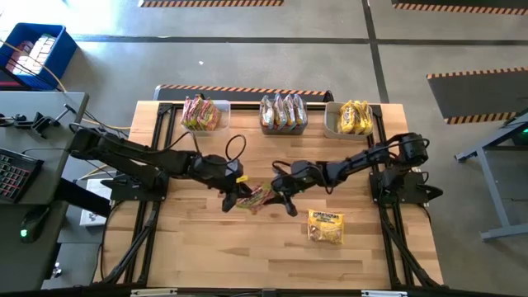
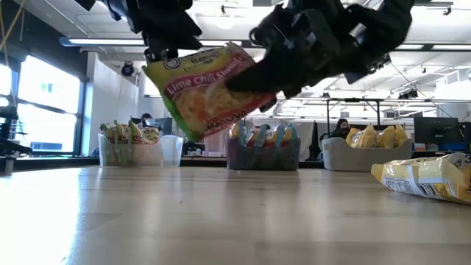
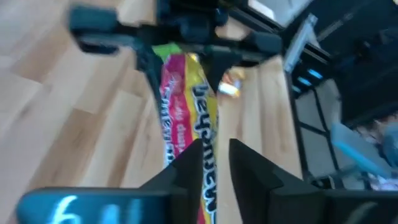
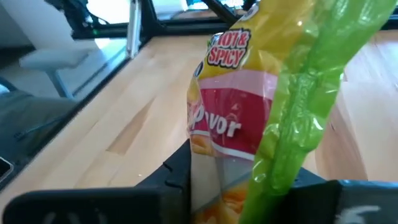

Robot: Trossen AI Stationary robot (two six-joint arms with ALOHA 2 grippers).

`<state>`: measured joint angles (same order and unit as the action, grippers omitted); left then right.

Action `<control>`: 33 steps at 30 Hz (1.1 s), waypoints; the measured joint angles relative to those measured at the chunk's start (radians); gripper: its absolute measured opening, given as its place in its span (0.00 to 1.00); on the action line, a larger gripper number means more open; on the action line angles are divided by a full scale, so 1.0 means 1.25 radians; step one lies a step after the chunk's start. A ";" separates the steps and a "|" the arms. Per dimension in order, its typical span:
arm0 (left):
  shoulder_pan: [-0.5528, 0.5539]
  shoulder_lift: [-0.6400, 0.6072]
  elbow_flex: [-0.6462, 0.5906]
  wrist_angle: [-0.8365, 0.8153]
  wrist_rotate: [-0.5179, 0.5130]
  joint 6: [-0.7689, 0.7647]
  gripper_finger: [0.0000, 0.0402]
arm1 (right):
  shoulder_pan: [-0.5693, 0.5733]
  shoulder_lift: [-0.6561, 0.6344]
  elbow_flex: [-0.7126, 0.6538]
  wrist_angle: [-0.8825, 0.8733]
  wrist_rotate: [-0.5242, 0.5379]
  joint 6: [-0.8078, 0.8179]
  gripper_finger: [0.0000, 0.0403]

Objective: Sort Maruchan noodles
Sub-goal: Put the green noodle pack into the transparent bin

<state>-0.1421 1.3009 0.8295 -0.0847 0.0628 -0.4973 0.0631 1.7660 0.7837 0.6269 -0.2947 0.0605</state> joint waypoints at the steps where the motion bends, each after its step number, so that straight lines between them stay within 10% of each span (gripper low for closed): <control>1: 0.000 -0.001 0.000 -0.004 0.011 0.000 0.19 | 0.000 0.000 0.015 -0.023 0.003 -0.014 0.22; 15: 0.009 -0.002 0.040 -0.157 -0.018 0.001 0.58 | 0.000 0.000 0.086 -0.111 0.012 -0.076 0.21; 33: 0.026 0.069 0.063 -0.123 0.008 0.060 0.61 | 0.000 0.000 0.086 -0.097 0.046 -0.091 0.22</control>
<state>-0.1093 1.3869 0.9089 -0.2385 0.0729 -0.4226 0.0635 1.7657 0.8909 0.5054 -0.2371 -0.0536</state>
